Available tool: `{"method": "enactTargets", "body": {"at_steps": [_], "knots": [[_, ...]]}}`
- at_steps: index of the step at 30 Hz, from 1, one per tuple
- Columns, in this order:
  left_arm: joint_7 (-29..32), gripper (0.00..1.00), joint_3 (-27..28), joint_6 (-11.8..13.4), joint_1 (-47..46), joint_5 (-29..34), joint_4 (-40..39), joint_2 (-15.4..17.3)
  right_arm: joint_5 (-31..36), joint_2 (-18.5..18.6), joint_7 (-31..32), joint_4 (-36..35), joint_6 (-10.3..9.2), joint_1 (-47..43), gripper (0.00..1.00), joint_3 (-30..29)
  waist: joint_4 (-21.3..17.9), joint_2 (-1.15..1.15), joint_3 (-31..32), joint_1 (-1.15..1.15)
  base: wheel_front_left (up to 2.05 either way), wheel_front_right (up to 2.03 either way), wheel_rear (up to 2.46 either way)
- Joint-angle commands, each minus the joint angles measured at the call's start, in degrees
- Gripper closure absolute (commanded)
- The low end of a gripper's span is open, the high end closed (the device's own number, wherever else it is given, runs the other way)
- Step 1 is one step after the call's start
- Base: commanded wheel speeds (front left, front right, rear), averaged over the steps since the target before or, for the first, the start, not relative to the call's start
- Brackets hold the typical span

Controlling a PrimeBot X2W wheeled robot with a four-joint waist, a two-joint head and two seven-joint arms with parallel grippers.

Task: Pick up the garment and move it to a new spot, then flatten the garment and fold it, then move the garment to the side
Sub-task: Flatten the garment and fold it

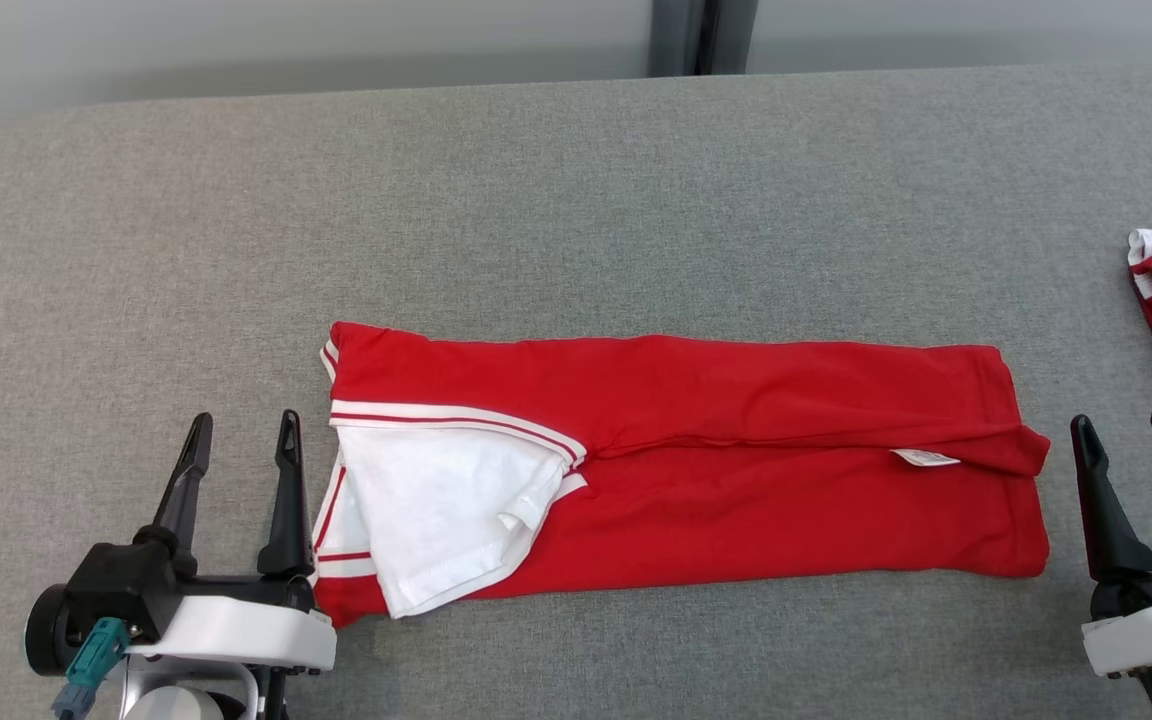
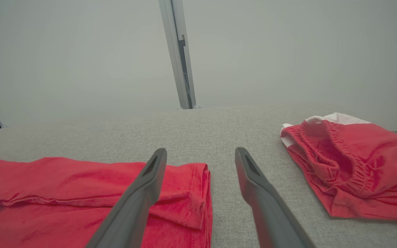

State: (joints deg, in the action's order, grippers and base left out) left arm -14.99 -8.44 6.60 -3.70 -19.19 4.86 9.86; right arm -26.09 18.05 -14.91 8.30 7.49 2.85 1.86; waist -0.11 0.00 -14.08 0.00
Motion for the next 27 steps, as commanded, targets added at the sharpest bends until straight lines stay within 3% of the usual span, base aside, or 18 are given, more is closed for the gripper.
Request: {"method": "enactTargets", "body": {"at_steps": [1, 10, 26, 27], "knots": [[-0.2, 0.00, 0.3, -0.3, -0.2, 0.5, 0.2, -0.1, 0.0, 0.2, -0.2, 0.3, 0.01, -0.2, 0.00, -0.4, 0.1, 0.00, -0.1, 0.00, 0.00, 0.00, 0.00], [-0.2, 0.00, 1.5, -1.9, -2.3, 1.8, 0.7, -1.9, -1.5, 1.3, 0.8, 5.8, 0.01, 3.6, 0.00, 0.0, 1.4, 0.00, -1.9, 0.00, 0.00, 0.00, 0.00], [-0.2, 0.00, 3.0, -4.1, -4.9, 4.2, 1.4, -4.2, -9.0, -1.3, 2.3, 23.0, 0.03, 9.0, 0.00, 10.5, 2.7, 0.00, -4.5, 0.00, 0.00, 0.00, 0.00], [-0.2, 0.00, 3.1, -4.2, -4.9, 4.3, 1.5, -4.3, -9.7, -1.5, 2.5, 23.6, 0.03, 9.1, 0.10, 11.5, 2.7, 0.00, -4.5, 0.00, 0.00, 0.00, 0.00]]}}
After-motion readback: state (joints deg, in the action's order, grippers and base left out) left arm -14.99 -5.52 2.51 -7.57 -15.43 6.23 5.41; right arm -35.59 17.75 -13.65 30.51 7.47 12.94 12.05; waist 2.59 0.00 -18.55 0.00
